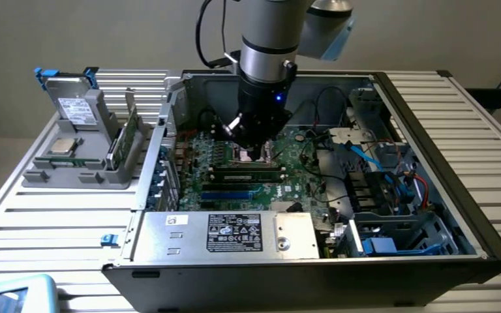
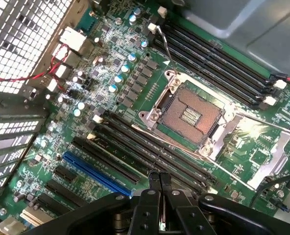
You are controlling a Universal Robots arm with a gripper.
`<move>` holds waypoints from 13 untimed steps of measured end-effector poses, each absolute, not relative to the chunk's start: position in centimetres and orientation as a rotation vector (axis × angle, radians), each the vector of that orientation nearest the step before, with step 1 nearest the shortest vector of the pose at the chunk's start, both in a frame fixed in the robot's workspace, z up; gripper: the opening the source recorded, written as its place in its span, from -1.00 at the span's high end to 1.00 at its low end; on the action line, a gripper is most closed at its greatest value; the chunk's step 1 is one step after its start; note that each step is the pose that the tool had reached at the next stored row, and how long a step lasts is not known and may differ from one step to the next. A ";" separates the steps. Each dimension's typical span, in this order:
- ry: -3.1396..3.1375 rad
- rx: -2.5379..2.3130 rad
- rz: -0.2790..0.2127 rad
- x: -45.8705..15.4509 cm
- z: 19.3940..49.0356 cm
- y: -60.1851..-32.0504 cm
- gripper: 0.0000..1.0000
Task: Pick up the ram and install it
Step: 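Press down the ram until it locks into place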
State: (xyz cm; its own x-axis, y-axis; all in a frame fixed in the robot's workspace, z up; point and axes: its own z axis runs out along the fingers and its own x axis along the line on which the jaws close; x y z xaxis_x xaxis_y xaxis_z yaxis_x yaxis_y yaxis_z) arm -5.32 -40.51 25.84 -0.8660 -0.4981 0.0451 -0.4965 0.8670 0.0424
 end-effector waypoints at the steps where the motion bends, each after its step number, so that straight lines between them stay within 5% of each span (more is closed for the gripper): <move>1: -2.989 0.772 -0.046 -5.3 25.8 -40.5 0.78; 13: -3.039 0.543 -0.035 -5.3 25.8 -40.5 0.78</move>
